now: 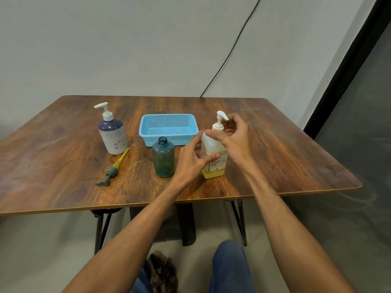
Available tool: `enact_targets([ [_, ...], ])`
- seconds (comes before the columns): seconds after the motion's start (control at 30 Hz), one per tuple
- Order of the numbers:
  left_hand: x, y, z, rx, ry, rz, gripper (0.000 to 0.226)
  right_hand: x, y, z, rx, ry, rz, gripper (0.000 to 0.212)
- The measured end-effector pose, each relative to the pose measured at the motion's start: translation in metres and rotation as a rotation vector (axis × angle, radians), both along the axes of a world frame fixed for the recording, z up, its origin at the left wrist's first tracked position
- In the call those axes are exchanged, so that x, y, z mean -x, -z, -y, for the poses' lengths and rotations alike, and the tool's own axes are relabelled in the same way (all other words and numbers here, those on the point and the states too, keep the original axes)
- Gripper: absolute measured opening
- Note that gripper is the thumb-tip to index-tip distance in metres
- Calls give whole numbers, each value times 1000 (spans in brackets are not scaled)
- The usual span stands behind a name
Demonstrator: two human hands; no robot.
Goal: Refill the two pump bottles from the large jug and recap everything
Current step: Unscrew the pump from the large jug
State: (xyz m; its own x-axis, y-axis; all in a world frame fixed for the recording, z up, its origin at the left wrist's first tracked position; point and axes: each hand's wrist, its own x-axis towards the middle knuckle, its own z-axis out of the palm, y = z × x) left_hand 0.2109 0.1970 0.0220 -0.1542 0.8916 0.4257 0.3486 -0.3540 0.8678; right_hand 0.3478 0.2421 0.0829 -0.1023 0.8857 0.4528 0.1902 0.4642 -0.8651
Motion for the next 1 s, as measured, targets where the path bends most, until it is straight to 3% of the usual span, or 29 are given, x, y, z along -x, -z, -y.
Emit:
enact_targets([
  [0.13, 1, 1, 0, 15, -15, 10, 86, 1, -3, -1, 29, -12, -87, 26],
  [0.27, 1, 1, 0, 6, -17, -16, 81, -12, -6, -2, 129, -168, -156, 32],
  [0.4, -1, 3, 0, 16, -8, 4, 83, -3, 2, -3, 55, -24, -57, 40],
  [0.5, -1, 3, 1, 13, -13, 1, 85, 2, 6, -6, 43, 27, -97, 33],
  [0.63, -1, 1, 1, 8, -15, -21, 81, -11, 2, -12, 135, -154, -112, 21],
  [0.73, -1, 2, 1, 11, -9, -10, 82, -10, 2, -10, 86, -177, -96, 33],
  [0.83, -1, 3, 2, 4, -8, -6, 84, 0, 6, -4, 0, -37, -47, 42],
  [0.9, -1, 4, 1, 3, -7, -5, 85, 3, 5, -2, -23, 31, -48, 34],
  [1.0, -1, 4, 0, 11, -15, -16, 85, -3, 1, -6, 4, -57, -61, 17],
])
